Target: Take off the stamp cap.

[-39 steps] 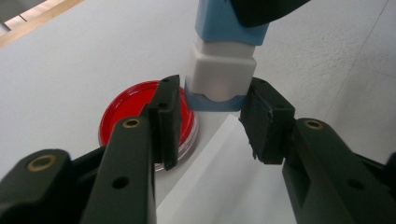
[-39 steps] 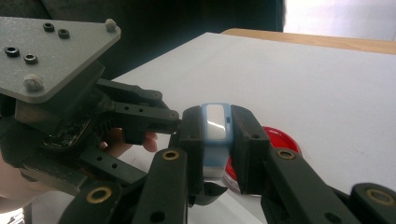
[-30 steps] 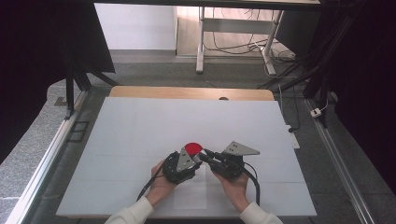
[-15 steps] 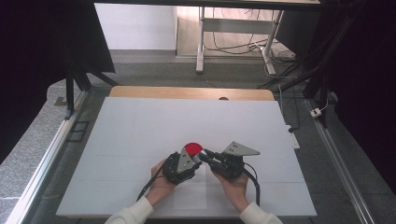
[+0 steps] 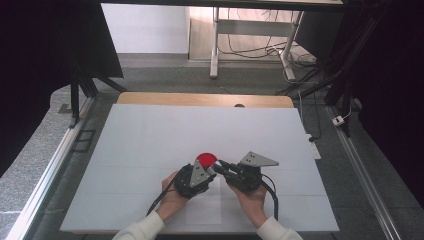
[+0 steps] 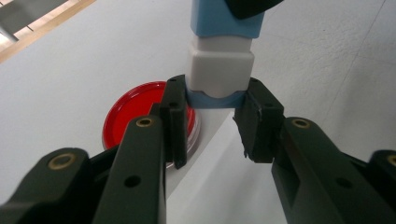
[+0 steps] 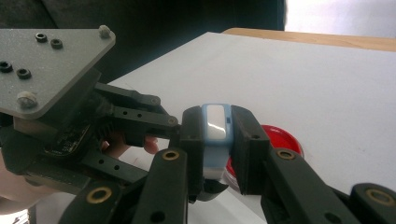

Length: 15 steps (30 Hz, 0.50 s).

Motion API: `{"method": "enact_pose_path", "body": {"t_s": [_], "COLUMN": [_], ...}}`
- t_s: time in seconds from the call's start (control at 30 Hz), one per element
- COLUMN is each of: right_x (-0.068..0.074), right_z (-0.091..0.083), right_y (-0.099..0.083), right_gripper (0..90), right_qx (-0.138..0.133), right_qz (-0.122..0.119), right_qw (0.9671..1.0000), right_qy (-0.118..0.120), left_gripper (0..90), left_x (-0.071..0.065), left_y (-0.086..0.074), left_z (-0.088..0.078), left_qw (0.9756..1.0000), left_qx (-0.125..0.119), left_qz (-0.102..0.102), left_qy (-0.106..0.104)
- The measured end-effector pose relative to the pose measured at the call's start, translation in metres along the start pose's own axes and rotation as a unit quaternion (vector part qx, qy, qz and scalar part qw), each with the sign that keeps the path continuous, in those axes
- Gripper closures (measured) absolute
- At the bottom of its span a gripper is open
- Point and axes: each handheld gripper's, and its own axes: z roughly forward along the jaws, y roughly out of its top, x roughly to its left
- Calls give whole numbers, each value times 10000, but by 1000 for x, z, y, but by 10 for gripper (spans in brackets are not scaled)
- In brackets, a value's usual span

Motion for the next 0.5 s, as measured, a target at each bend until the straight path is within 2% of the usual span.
{"method": "enact_pose_path", "body": {"t_s": [0.3,0.5], "right_x": [1,1], "right_z": [-1,-2], "right_y": [0,0], "right_gripper": [754,754], "right_qx": [-53,-48], "right_qz": [2,-2], "right_qw": [10000,10000], "right_qy": [14,15], "left_gripper": [641,640], "left_x": [0,-1], "left_y": [0,0], "left_z": [-1,-2], "left_qw": [10000,10000], "left_qx": [-44,-43], "left_qz": [-1,83], "left_qy": [-5,13]}}
